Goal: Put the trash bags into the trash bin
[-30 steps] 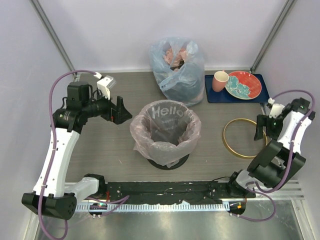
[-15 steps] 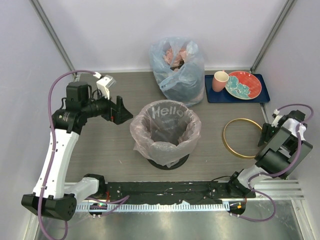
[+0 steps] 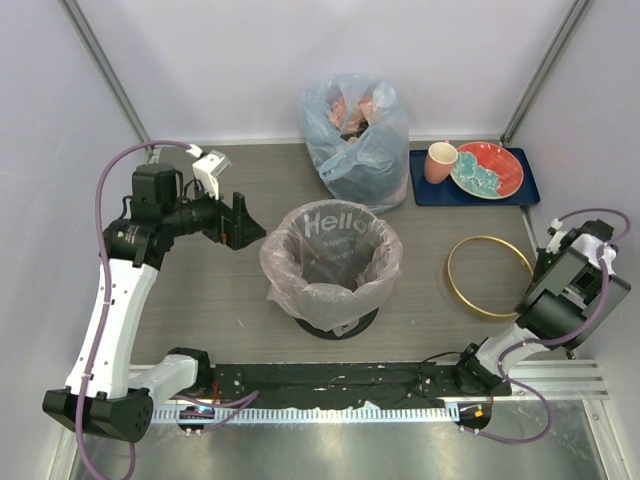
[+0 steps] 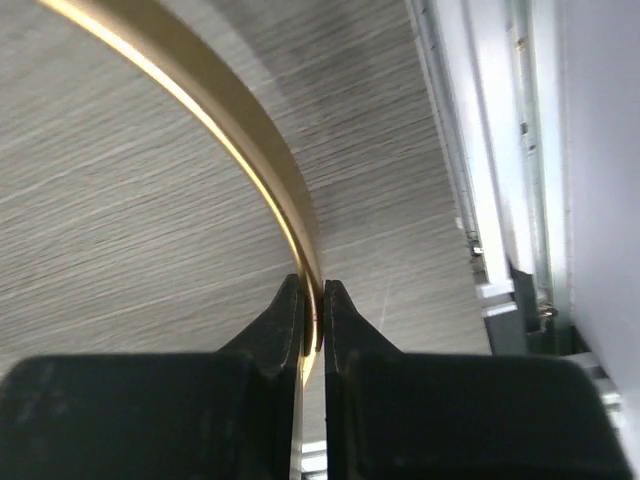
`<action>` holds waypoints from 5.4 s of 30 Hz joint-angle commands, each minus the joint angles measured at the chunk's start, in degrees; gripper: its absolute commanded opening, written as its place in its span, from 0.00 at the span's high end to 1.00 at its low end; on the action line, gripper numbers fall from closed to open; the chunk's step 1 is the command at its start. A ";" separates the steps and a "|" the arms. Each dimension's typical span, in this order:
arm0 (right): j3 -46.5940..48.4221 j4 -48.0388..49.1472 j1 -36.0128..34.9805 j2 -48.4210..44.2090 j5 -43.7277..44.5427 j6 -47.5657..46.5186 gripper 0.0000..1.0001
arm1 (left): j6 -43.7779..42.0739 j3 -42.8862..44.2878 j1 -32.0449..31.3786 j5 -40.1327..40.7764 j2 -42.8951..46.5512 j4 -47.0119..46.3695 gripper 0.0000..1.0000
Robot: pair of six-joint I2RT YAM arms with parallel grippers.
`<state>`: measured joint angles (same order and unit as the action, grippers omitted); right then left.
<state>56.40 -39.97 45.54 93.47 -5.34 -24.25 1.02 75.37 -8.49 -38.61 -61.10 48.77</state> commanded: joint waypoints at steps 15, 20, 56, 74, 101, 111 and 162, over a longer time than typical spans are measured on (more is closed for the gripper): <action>57.05 -41.07 -35.79 -15.34 -19.02 -3.18 0.99 | 1.53 0.04 0.32 -0.85 1.42 -3.60 0.03; 67.84 -45.37 -53.07 -8.42 -11.81 0.25 0.99 | 4.42 -3.12 0.32 -2.69 3.27 -5.18 0.03; 64.54 -46.43 -85.88 7.60 11.32 5.09 0.88 | 3.99 -8.93 0.76 -5.25 5.47 -5.62 0.04; 68.58 -46.34 -86.32 10.94 11.41 6.58 0.73 | 5.49 1.52 -0.29 -6.48 -1.64 -10.37 0.17; 71.21 -46.34 -87.38 11.56 11.41 6.32 0.56 | -2.23 6.18 -12.07 14.70 -9.83 -1.49 0.49; 72.36 -46.34 -87.46 11.73 10.35 6.50 0.60 | -0.66 12.25 -14.01 12.33 -10.09 -1.58 0.28; 73.34 -40.56 -71.49 -0.37 -20.37 6.14 0.19 | -7.53 10.17 -16.38 5.67 -3.60 -6.83 0.12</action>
<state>131.17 -77.87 -34.79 101.21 -9.17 -17.67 -5.61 89.41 -26.26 -23.03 -72.38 50.41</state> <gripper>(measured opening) 0.808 0.862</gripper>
